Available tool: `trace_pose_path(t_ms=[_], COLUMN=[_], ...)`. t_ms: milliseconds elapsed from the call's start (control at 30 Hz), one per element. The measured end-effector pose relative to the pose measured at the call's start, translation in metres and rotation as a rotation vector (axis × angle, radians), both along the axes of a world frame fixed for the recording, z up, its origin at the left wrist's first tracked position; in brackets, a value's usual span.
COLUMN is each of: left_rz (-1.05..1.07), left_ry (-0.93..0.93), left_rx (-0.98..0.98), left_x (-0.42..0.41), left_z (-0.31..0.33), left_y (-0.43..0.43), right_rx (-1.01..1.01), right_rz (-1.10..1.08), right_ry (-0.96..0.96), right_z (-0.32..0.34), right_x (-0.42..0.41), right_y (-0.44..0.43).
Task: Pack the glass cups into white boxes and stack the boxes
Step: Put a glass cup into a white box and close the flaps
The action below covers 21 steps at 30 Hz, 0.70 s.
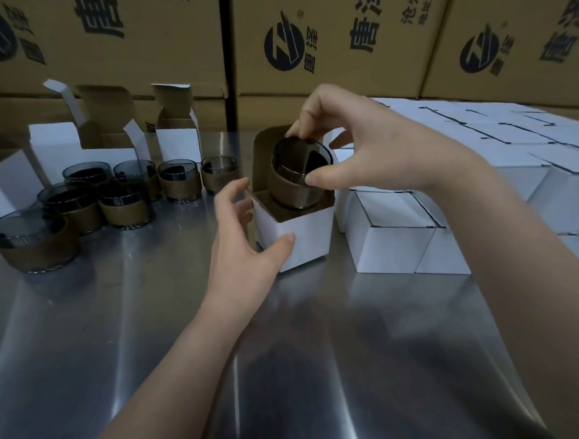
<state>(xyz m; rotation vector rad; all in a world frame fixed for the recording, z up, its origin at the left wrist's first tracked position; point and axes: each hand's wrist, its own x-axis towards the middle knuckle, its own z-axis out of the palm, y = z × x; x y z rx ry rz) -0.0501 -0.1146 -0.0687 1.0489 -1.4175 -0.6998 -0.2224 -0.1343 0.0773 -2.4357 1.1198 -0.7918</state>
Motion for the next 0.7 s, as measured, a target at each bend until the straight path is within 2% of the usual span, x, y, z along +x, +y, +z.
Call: trace_pose_path(t_ms=[700], left_rz=[-0.047], left_ry=[-0.022], left_rx=[-0.062], left_x=[0.0], left_z=[0.005], left_y=[0.005], right_rx=[-0.028], right_rz=[-0.077], right_ry=[0.485], right_z=[-0.007], right_x=[0.013], right_y=[-0.002])
